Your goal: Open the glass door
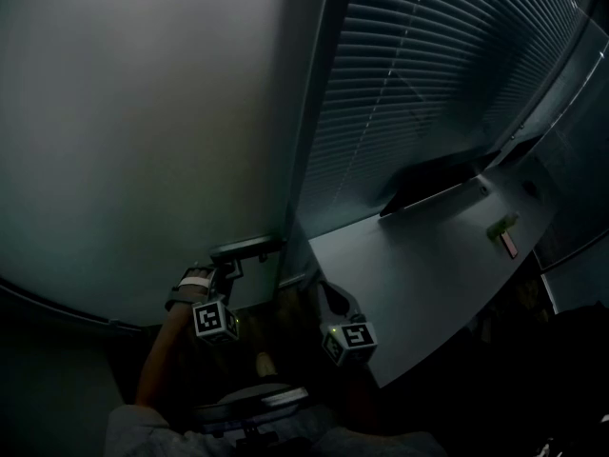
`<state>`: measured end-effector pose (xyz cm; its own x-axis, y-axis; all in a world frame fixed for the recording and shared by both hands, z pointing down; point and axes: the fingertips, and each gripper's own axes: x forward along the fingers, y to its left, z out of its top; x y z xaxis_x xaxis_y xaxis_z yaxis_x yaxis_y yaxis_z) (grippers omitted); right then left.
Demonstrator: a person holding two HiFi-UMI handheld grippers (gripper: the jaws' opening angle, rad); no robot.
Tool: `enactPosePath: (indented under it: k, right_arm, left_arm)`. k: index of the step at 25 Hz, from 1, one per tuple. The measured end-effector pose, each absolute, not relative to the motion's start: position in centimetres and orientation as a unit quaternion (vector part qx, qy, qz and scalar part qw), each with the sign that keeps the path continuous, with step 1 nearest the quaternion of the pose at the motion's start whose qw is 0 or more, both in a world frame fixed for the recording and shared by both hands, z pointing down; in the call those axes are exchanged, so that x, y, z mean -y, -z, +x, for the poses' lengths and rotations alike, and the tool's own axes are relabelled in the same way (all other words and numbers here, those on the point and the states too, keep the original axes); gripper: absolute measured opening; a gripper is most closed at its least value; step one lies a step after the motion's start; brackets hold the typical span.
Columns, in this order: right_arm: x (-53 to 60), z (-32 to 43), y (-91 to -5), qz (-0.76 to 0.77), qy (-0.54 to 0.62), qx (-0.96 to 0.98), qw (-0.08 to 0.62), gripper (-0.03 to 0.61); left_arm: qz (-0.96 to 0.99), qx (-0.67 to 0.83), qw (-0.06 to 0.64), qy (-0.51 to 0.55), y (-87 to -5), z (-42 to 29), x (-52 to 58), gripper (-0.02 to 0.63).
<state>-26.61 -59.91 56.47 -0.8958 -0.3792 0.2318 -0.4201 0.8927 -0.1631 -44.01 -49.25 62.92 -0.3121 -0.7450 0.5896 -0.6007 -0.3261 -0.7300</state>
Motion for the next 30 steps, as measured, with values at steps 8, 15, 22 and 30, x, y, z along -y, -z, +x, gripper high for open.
enactPosePath:
  k: [8,15,22,30]
  right_arm:
    - [59.4,-25.7,-56.8,0.209,-0.104,0.968,0.089,0.003]
    - [58.3,-24.3,-55.4,0.221,-0.113,0.963,0.102,0.003]
    - [56.8,-22.2,-55.0,0.237,-0.109,0.961,0.093,0.003]
    - [54.8,-19.2,-55.0,0.258,-0.103,0.957,0.088,0.003]
  left_arm:
    - [-0.582,-0.575,0.068,0.571,-62.8,-44.0,49.2,0.031]
    - [-0.583,-0.570,0.074,0.574,-62.1,-43.5,48.8,0.029]
    - [-0.597,-0.557,0.075,0.572,-62.5,-41.3,47.3,0.029]
    - [-0.607,-0.545,0.092,0.571,-63.2,-38.8,45.5,0.028]
